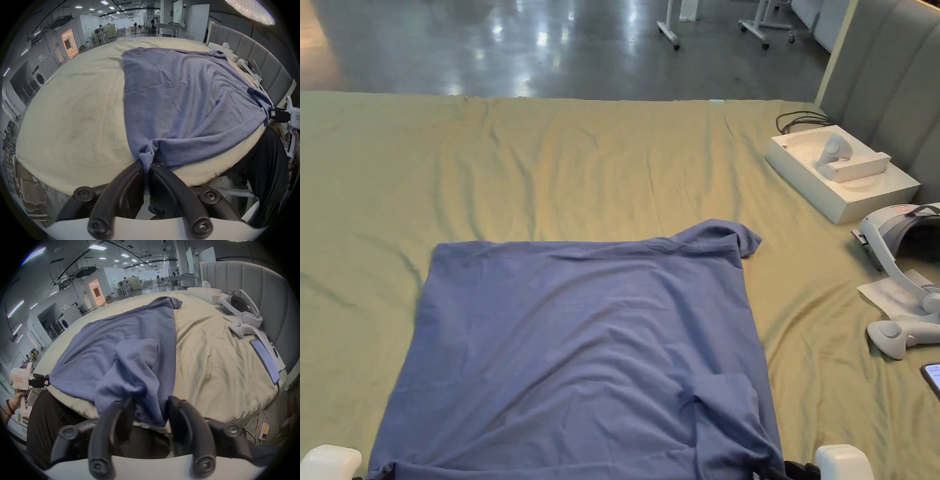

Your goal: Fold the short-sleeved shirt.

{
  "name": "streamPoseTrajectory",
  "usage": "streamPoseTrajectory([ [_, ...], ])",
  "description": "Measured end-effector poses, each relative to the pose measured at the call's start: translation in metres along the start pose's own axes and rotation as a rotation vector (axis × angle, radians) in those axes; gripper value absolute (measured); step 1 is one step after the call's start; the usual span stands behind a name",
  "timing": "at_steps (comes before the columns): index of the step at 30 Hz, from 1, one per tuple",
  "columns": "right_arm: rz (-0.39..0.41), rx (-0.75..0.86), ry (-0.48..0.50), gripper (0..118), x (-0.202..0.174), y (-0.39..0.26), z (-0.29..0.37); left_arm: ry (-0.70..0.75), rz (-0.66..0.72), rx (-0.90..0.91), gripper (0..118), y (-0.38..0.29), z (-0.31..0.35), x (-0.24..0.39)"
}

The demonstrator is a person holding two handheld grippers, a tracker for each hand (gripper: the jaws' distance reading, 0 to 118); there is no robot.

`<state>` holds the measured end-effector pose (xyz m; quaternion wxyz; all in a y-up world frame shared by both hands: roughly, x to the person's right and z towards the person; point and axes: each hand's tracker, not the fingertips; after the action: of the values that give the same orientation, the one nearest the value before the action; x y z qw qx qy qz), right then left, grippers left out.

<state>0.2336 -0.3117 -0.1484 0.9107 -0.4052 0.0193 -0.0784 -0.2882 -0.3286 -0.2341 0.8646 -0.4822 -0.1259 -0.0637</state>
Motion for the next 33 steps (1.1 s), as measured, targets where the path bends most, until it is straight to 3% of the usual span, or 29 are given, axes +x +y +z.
streamPoseTrajectory([
  [2, 0.01, -0.022, 0.019, 27, 0.002, -0.002, -0.007, -0.005, 0.005, 0.011, 5, -0.002, -0.001, -0.001],
  [3, 0.01, -0.031, 0.029, 6, 0.002, -0.003, -0.009, -0.009, 0.012, 0.016, 5, -0.003, 0.0, -0.002],
  [4, 0.011, -0.035, 0.03, 5, 0.002, -0.004, -0.01, -0.012, 0.02, 0.019, 5, -0.003, 0.001, -0.003],
  [12, -0.055, 0.055, 0.056, 4, 0.007, -0.008, 0.016, -0.047, 0.089, 0.083, 5, -0.018, 0.026, -0.009],
  [19, -0.111, 0.126, 0.027, 4, 0.005, -0.005, 0.045, -0.075, 0.056, 0.165, 5, -0.019, 0.055, 0.002],
  [26, -0.068, 0.126, 0.017, 4, 0.003, 0.017, 0.05, -0.088, 0.017, 0.161, 5, 0.0, 0.052, -0.001],
  [33, -0.041, 0.176, 0.034, 4, -0.004, 0.103, 0.01, -0.142, 0.127, 0.226, 5, 0.081, 0.03, -0.018],
])
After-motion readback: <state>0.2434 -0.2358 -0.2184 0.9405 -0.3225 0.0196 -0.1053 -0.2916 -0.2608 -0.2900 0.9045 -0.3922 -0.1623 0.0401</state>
